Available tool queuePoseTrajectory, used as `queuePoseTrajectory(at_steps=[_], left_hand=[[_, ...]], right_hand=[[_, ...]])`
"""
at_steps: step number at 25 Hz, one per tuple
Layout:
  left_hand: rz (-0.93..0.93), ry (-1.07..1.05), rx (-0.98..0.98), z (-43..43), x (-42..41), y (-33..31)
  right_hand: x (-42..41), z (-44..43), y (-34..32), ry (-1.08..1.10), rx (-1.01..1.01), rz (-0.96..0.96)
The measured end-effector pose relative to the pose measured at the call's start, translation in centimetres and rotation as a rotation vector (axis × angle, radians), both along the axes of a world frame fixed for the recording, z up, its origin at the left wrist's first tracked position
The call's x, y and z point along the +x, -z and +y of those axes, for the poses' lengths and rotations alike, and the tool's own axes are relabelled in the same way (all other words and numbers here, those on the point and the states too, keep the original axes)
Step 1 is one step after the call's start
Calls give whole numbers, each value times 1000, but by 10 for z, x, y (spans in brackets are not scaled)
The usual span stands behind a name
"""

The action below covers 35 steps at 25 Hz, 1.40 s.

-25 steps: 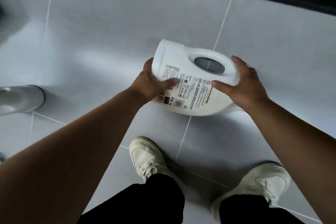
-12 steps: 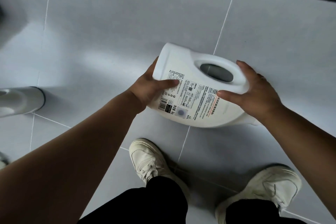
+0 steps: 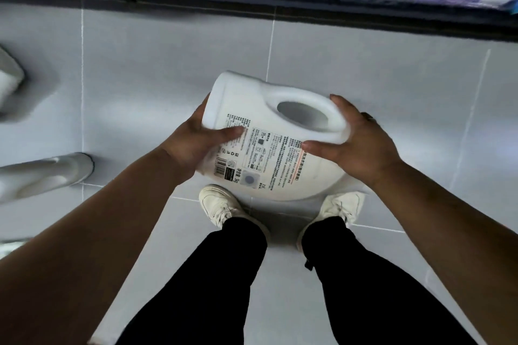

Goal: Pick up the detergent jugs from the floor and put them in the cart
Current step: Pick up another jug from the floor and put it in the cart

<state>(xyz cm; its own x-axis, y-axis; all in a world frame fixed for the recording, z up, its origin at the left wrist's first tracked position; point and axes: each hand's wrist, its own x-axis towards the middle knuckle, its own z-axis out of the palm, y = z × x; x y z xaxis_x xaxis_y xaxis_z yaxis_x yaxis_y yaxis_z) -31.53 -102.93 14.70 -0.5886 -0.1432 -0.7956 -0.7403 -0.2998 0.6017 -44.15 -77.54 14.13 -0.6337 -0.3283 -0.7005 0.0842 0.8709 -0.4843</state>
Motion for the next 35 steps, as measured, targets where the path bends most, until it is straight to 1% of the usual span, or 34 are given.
queuePoseTrajectory(at_steps=[4,8,10,13,16,21,25,29,32,35], left_hand=[[76,121,-35,9,-31,-122],[142,239,-7,21,-56,-250],[171,284,9,33,-65,-301],[270,411,39,55,-75,-377],[339,506,58,86,-85,-445],[473,701,91,162,-117,-516],[588,826,151,256,-146,-561],[665,936,172,349,-172,-594],[659,989,202,426,-186,-614],[674,1048,242,499,-196,-628]], right_hand=[[2,24,-121,112,-39,44],[10,54,-253,245,-65,108],[18,68,-306,291,-70,152],[37,92,-385,380,-71,242],[59,122,-452,494,-71,326],[79,191,-531,656,-67,438],[85,272,-578,781,-22,556],[86,354,-612,838,2,637],[91,424,-640,895,48,674],[94,486,-661,932,129,665]])
